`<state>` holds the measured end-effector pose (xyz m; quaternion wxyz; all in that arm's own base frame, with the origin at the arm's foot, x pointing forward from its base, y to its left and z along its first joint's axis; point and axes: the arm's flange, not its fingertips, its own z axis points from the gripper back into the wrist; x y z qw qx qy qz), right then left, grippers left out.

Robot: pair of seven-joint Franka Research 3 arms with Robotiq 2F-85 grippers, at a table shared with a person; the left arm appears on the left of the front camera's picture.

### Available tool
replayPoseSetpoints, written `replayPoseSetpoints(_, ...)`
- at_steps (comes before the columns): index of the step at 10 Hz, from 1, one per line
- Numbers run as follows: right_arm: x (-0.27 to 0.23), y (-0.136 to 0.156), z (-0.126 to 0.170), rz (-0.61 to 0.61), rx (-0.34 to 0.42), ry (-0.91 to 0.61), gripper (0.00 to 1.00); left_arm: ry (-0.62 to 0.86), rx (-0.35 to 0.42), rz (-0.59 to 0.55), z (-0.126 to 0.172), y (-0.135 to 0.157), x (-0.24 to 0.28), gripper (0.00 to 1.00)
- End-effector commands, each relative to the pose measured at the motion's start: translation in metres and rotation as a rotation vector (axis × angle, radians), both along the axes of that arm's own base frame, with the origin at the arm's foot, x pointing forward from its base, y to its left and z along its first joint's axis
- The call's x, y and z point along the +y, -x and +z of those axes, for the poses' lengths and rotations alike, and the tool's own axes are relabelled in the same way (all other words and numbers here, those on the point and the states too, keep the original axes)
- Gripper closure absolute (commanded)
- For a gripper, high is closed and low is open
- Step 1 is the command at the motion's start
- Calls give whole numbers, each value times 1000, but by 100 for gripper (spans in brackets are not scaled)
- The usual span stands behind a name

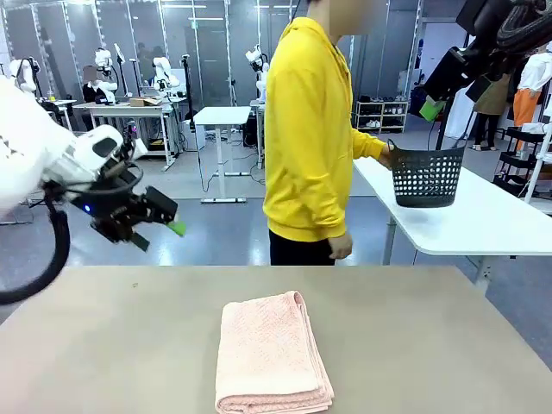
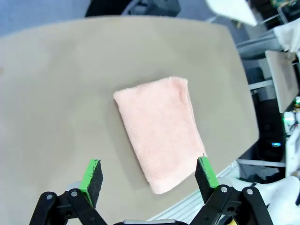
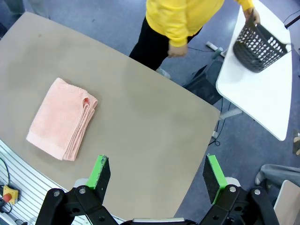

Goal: Fold the towel.
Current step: Pick up the 100 cm Hotel Towel and place it on the left side of the table.

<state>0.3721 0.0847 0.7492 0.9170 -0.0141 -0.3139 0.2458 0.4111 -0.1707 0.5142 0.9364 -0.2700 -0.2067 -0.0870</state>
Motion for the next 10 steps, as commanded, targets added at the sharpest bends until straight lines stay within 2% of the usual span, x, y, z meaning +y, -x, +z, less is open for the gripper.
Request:
replayPoseSetpoints(1,-1,1,1,-4,2,4,0,105,47,9,-34,-4,-1,0)
replayPoseSetpoints(2,-1,1,1,-4,2,4,0,149,114,17,-54,-4,-4,0)
replayPoseSetpoints(4,-1,1,1,-4,2,4,0,217,189,36,-92,-3,-10,0)
replayPoseSetpoints(8,-1,1,1,-4,2,4,0,283,294,27,-164,-11,-24,0)
replayPoseSetpoints(10,-1,1,1,-4,2,4,0,325,295,21,-190,-19,-25,0)
